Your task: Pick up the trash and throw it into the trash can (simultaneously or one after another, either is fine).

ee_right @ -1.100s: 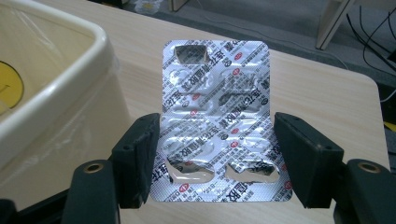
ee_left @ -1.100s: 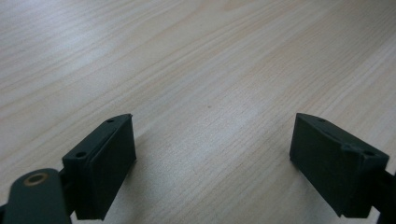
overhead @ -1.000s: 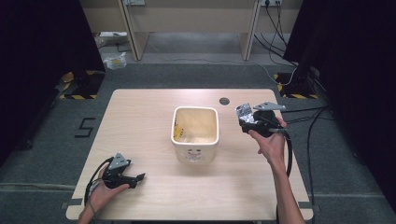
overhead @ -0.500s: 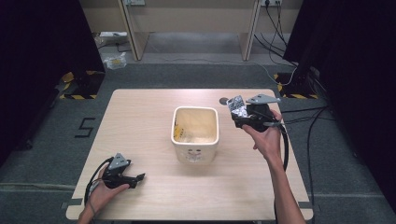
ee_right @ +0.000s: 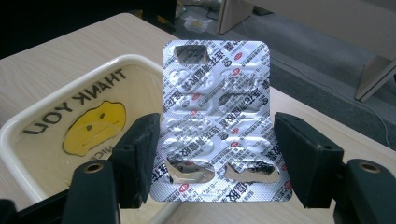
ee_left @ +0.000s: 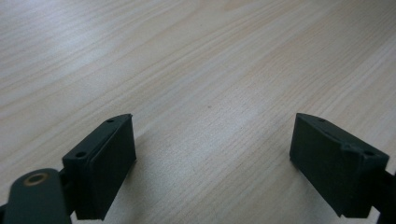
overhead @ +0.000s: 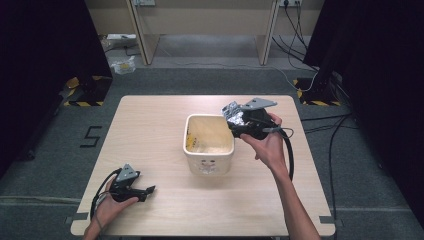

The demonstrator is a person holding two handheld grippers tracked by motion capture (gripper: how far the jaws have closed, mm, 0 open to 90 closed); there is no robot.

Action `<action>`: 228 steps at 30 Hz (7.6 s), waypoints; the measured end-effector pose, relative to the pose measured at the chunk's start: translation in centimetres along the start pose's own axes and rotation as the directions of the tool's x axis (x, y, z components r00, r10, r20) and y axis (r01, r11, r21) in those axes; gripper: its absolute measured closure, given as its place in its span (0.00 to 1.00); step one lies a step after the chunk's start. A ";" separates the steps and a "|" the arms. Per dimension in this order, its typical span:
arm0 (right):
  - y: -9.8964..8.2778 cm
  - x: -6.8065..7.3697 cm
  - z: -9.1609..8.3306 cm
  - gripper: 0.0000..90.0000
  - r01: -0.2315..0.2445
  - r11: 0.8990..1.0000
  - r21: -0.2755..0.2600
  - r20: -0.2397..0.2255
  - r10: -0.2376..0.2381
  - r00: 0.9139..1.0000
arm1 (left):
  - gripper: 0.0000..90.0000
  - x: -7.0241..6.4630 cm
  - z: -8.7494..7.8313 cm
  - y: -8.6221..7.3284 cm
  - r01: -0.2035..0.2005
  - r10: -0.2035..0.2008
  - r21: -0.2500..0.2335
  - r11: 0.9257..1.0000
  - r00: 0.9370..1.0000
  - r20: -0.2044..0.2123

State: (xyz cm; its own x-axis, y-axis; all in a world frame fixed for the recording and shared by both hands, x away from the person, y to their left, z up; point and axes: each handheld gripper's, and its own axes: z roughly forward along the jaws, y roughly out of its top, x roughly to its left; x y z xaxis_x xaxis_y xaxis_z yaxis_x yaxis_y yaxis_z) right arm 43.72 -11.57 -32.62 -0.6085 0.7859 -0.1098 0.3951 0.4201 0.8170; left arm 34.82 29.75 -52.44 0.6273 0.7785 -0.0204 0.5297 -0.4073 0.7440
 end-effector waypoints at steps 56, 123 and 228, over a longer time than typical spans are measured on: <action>0.2 6.5 8.9 0.38 0.118 0.966 0.231 -0.222 -0.066 0.973 | 0.15 0.0 0.0 0.0 0.000 0.000 0.000 1.000 1.000 0.000; -2.7 -2.2 1.3 0.26 -0.097 0.994 0.043 -0.080 0.100 0.992 | 0.15 0.0 0.0 0.0 0.000 0.000 0.000 1.000 1.000 0.000; -15.7 -1.8 0.9 0.19 -0.108 0.993 0.054 0.044 0.105 0.993 | 0.15 0.0 0.0 0.0 0.000 0.000 0.002 1.000 1.000 0.000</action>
State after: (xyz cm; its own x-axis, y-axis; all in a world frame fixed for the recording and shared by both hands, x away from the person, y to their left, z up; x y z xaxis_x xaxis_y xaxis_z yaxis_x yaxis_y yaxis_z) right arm 39.23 -19.23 -45.77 -0.5329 0.8448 -0.0477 0.4949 0.3569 0.7922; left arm 34.82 29.75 -52.44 0.6276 0.7783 -0.0202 0.5304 -0.4085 0.7429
